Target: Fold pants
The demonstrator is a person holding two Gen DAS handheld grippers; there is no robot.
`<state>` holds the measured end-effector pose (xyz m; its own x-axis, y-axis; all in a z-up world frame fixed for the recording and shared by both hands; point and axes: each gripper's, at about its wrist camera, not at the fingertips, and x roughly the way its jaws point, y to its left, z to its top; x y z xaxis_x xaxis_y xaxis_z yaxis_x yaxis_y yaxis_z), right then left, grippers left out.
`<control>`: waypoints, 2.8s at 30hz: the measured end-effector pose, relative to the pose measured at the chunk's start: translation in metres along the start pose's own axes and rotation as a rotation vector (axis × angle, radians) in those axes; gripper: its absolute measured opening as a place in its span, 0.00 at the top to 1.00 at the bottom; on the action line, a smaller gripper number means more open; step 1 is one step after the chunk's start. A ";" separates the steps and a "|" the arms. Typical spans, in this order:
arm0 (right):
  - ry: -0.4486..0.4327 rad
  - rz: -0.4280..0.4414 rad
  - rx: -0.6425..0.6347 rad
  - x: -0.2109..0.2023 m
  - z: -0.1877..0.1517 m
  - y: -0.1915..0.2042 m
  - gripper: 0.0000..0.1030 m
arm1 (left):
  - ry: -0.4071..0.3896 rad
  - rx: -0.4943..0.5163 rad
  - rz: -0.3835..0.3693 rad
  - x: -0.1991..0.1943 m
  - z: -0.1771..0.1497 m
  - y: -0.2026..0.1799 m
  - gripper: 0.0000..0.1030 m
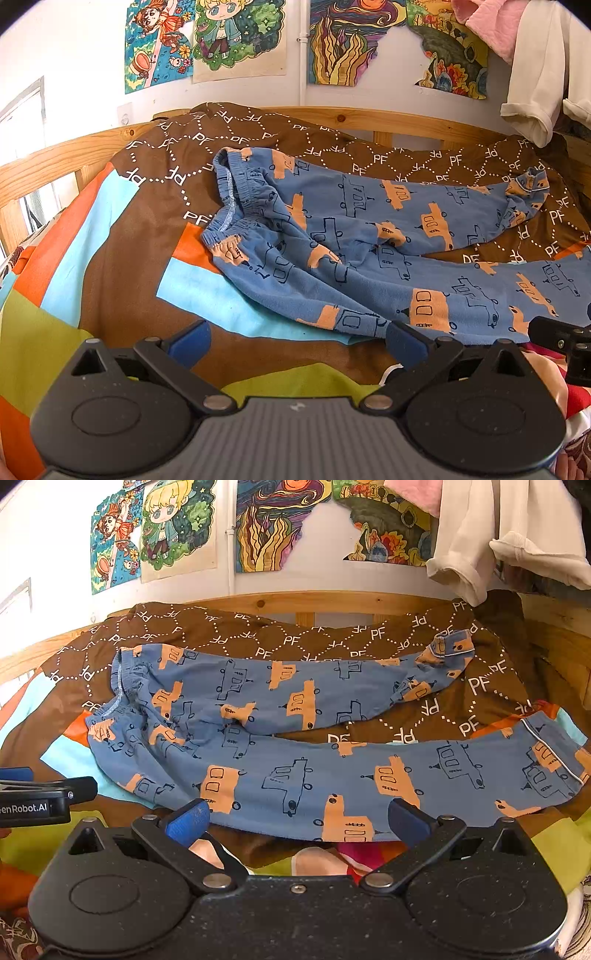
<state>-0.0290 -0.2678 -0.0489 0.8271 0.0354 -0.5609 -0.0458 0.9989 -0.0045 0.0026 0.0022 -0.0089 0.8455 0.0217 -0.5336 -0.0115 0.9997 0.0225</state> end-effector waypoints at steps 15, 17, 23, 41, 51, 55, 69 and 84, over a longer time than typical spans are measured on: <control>0.005 0.000 -0.001 0.001 -0.002 0.000 0.01 | 0.013 -0.005 -0.001 0.002 -0.003 0.003 0.00; 0.010 -0.002 0.000 0.003 -0.002 0.000 0.01 | 0.028 -0.005 0.001 0.004 -0.002 0.002 0.00; 0.039 -0.003 -0.005 0.010 0.001 -0.002 0.01 | 0.110 -0.016 0.009 0.011 0.002 0.000 0.00; 0.066 0.137 -0.147 0.043 0.096 -0.016 0.01 | 0.118 0.148 -0.156 0.045 0.111 -0.017 0.00; 0.207 0.255 -0.429 0.078 0.220 -0.023 0.01 | 0.105 0.050 -0.314 0.063 0.180 -0.001 0.00; 0.369 0.454 -0.472 0.109 0.248 -0.018 0.01 | 0.212 -0.017 -0.394 0.100 0.192 0.013 0.00; 0.341 0.713 -0.575 0.260 0.273 -0.036 0.01 | 0.054 0.544 -0.222 0.200 0.249 -0.005 0.00; 0.556 0.537 -0.456 0.368 0.278 -0.113 0.23 | 0.387 0.777 -0.308 0.320 0.246 -0.031 0.46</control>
<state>0.4362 -0.3596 -0.0244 0.2451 0.3570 -0.9014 -0.6645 0.7388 0.1119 0.4050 -0.0252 0.0280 0.5125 -0.1013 -0.8527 0.6650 0.6750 0.3195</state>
